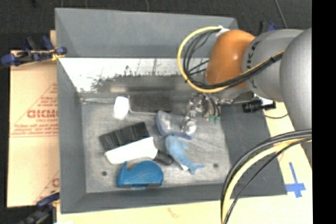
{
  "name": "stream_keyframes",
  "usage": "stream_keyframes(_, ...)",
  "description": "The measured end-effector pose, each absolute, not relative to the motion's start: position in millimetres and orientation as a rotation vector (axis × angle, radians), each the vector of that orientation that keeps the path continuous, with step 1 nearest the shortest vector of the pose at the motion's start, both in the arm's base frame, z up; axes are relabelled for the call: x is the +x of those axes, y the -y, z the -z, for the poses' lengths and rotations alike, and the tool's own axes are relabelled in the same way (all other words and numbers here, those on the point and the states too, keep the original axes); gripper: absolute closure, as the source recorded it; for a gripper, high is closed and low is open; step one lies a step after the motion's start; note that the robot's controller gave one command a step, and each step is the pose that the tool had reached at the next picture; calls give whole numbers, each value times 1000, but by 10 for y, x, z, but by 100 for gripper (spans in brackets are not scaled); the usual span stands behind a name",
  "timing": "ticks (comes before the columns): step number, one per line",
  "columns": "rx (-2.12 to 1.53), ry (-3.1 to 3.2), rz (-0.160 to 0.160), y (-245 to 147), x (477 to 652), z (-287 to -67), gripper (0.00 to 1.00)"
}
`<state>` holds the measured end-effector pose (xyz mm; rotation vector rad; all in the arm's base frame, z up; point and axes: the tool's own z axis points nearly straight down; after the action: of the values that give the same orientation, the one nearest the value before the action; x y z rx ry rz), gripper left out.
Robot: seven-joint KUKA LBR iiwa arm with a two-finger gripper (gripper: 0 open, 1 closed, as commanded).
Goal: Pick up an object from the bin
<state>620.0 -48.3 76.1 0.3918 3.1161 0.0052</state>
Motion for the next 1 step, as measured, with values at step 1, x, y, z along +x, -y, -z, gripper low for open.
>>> stream_keyframes(1, 392, -3116, -5, 483, 6200, -761, 100)
